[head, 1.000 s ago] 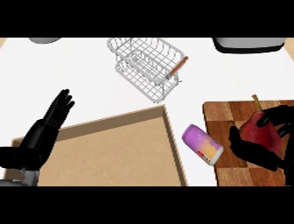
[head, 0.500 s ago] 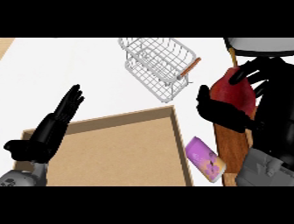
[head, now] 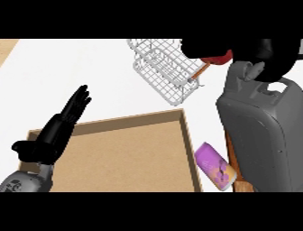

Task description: Pick the pear from the cutting board and place it in the tiered basket

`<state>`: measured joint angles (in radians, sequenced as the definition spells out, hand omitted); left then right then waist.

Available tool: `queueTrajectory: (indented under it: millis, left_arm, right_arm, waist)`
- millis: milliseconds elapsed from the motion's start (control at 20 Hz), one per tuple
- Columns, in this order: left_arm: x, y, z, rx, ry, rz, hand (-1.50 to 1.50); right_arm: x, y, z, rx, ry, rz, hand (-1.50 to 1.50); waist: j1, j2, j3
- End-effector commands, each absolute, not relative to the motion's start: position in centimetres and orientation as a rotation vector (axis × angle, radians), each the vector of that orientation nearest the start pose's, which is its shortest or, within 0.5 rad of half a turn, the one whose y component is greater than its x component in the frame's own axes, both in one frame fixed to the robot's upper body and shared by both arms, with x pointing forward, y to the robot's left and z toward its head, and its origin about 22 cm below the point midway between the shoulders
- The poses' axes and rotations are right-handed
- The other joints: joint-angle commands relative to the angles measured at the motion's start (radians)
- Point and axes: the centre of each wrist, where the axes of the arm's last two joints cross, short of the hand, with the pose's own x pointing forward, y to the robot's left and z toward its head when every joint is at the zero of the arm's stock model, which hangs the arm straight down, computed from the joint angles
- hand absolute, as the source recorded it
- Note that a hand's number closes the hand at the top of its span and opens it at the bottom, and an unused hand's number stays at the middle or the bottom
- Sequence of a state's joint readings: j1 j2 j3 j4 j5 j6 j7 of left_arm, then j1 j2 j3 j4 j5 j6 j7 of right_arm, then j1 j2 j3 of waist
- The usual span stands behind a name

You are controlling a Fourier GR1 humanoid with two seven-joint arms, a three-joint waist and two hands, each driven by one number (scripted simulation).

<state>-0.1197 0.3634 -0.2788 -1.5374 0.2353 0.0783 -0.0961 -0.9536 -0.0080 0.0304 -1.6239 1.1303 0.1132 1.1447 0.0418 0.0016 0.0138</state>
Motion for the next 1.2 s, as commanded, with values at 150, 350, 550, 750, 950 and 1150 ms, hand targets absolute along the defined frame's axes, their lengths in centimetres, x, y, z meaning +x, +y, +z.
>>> queueTrajectory:
  millis: [150, 350, 550, 750, 950, 1150]
  left_arm:
    - [25.6, 23.1, -0.8, -0.103, -1.551, -0.276, 0.00]
    - [25.5, 23.0, -1.0, -0.117, -1.554, -0.283, 0.00]
    - [25.2, 22.0, -0.5, -0.136, -1.564, -0.294, 0.00]
    - [26.6, 22.5, 0.1, -0.119, -1.559, -0.292, 0.00]
    - [26.6, 22.3, 0.2, -0.131, -1.560, -0.281, 0.00]
    - [26.7, 21.4, 0.2, -0.128, -1.569, -0.291, 0.00]
  right_arm:
    - [38.1, -7.8, 29.7, -1.068, -1.190, 0.184, 1.50]
    - [40.4, -6.8, 29.6, -1.049, -1.202, 0.181, 1.50]
    - [42.1, -6.3, 28.4, -1.013, -1.209, 0.151, 1.50]
    - [43.0, -5.2, 28.7, -0.923, -1.234, 0.122, 1.50]
    - [44.3, -5.9, 26.6, -0.851, -1.238, 0.074, 1.50]
    - [44.7, -6.7, 27.7, -0.618, -1.082, -0.098, 1.50]
  waist:
    - [0.006, 0.020, -0.017]
    - [0.015, 0.024, -0.017]
    - [0.032, 0.026, -0.016]
    - [0.030, 0.025, -0.016]
    - [0.023, 0.026, -0.016]
    - [0.020, 0.023, -0.016]
